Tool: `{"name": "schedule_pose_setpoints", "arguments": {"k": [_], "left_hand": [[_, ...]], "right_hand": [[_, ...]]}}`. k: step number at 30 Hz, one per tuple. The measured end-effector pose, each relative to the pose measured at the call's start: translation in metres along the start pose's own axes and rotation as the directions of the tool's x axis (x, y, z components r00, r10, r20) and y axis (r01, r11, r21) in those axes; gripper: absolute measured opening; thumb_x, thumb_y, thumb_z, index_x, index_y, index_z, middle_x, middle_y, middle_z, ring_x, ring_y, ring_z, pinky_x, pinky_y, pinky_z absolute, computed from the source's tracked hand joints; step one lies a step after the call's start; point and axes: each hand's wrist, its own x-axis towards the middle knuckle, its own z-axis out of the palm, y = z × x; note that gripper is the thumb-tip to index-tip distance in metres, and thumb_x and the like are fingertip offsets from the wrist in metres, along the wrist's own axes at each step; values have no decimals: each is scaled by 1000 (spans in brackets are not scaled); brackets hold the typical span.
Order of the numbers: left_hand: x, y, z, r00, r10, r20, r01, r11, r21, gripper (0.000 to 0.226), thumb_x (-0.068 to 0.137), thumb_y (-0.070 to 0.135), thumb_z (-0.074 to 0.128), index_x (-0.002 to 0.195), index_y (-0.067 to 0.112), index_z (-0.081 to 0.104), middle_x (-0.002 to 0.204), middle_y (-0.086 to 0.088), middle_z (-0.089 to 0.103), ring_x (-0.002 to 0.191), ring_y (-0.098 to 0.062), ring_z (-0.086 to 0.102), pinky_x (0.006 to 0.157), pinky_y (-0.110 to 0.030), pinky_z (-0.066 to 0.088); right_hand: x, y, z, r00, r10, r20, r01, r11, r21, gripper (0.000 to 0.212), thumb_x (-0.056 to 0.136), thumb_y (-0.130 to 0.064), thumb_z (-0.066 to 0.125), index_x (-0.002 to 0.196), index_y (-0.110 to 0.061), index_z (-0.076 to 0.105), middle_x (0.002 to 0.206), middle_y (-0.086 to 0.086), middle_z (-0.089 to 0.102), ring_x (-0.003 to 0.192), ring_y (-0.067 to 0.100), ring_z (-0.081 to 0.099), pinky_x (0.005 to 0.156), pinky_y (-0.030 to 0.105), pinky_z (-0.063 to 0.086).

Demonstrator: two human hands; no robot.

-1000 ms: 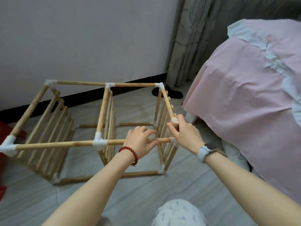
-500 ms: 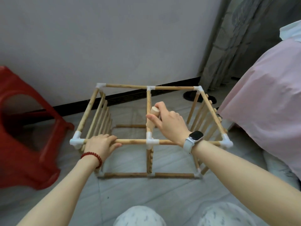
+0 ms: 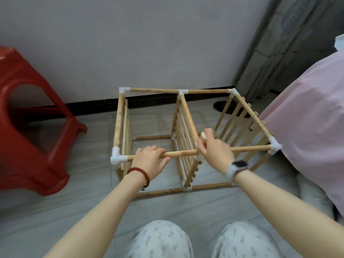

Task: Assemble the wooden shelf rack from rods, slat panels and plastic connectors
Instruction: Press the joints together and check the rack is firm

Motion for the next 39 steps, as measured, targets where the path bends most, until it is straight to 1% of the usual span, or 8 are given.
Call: {"name": "schedule_pose_setpoints", "arguments": {"k": [6,10,19,23,27,32,36,39], "left_hand": [[-19,-39,-19,876,-256,-409,212,965,-152,29,87,25,48,105,12,67,104,-8,61,103,-28,54,85,-42,38],[-21,-55,-33,766,-641,-53,547,692,-471,40,95,21,44,133,7,47,127,-17,51,117,-31,47,96,-40,37],[-40,-58,-47,735,-485,474,622,203,-756,23,86,8,64,107,8,56,82,-13,67,59,-16,67,50,-24,55],[-43,-59,-42,741,-402,537,642,190,-743,11,87,15,64,96,15,59,86,-7,67,66,-13,67,55,-17,54],[-43,-73,-41,743,-459,487,618,191,-762,11,94,19,54,100,13,61,93,-6,65,75,-14,63,66,-20,51],[-37,-88,-47,729,-565,387,608,274,-745,18,96,20,47,106,10,59,81,2,62,66,-9,57,57,-16,43],[-28,-92,-47,740,-585,333,589,323,-741,19,97,17,45,107,9,59,81,1,61,65,-9,56,61,-19,43],[-16,-94,-44,752,-594,284,579,390,-716,23,97,18,44,114,8,58,91,-2,62,68,-11,59,65,-24,46]], "right_hand": [[20,0,-17,967,-108,-231,130,988,81,27,100,-26,39,117,-5,37,68,-4,48,55,20,53,50,30,44],[6,3,7,999,-44,5,44,998,-43,29,100,-30,36,120,-9,36,72,-3,57,60,20,61,52,30,50],[5,-84,21,906,-394,155,373,916,151,34,96,-39,44,118,-13,40,76,1,58,70,30,62,66,46,50],[-3,-115,37,875,-467,-125,482,825,295,35,93,-44,37,115,-17,32,71,-2,56,56,25,61,49,36,48],[-30,-110,66,762,-487,427,566,821,-72,41,99,-41,34,131,-15,29,90,12,67,79,38,63,66,39,45],[3,-115,37,828,-558,50,535,814,224,37,95,-44,35,121,-19,28,71,1,59,58,25,60,55,36,49],[-26,-107,57,701,-519,490,568,821,58,36,99,-38,36,126,-14,32,85,12,65,75,36,61,67,39,46],[1,-107,51,754,-532,385,524,841,136,33,98,-38,39,122,-15,36,79,7,63,72,32,60,66,38,45]]}}
